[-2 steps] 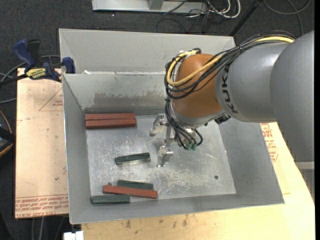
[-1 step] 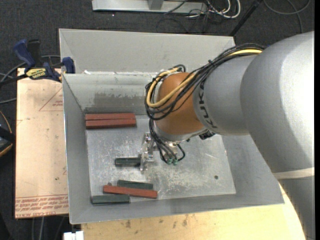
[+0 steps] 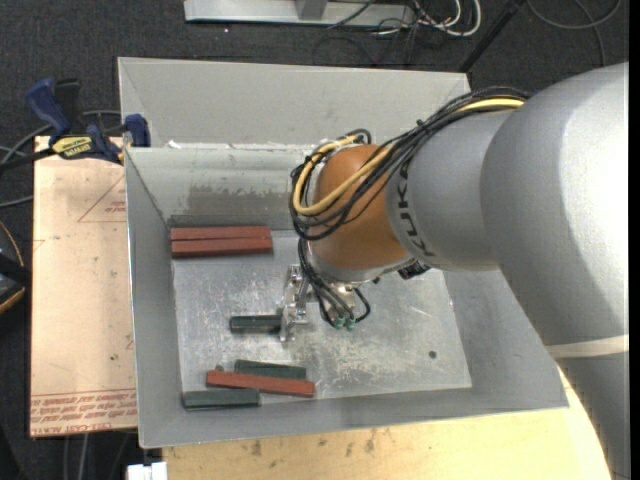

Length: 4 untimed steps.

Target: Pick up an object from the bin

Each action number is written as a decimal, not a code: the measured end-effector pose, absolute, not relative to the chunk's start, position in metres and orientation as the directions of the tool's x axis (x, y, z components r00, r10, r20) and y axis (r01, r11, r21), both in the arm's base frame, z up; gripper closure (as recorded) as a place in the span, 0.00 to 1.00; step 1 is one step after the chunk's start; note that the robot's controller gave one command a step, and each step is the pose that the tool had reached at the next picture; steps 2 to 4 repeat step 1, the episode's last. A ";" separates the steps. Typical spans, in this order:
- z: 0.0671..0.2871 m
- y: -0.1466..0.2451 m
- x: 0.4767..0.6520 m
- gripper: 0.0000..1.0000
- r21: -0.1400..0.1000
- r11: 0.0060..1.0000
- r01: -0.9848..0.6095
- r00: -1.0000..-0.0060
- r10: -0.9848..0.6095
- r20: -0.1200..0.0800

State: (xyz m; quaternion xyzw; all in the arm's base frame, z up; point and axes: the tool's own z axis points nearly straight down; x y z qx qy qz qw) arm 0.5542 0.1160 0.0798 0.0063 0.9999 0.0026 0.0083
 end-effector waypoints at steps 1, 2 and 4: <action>0.208 0.111 0.558 1.00 0.001 0.999 0.034 -0.999 0.034 -0.003; 0.208 0.111 0.558 1.00 0.001 0.999 0.034 -0.999 0.034 -0.003; 0.208 0.111 0.558 1.00 0.001 0.999 0.034 -0.999 0.034 -0.003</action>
Offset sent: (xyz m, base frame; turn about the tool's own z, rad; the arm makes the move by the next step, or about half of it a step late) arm 0.0000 0.0000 0.0000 0.0000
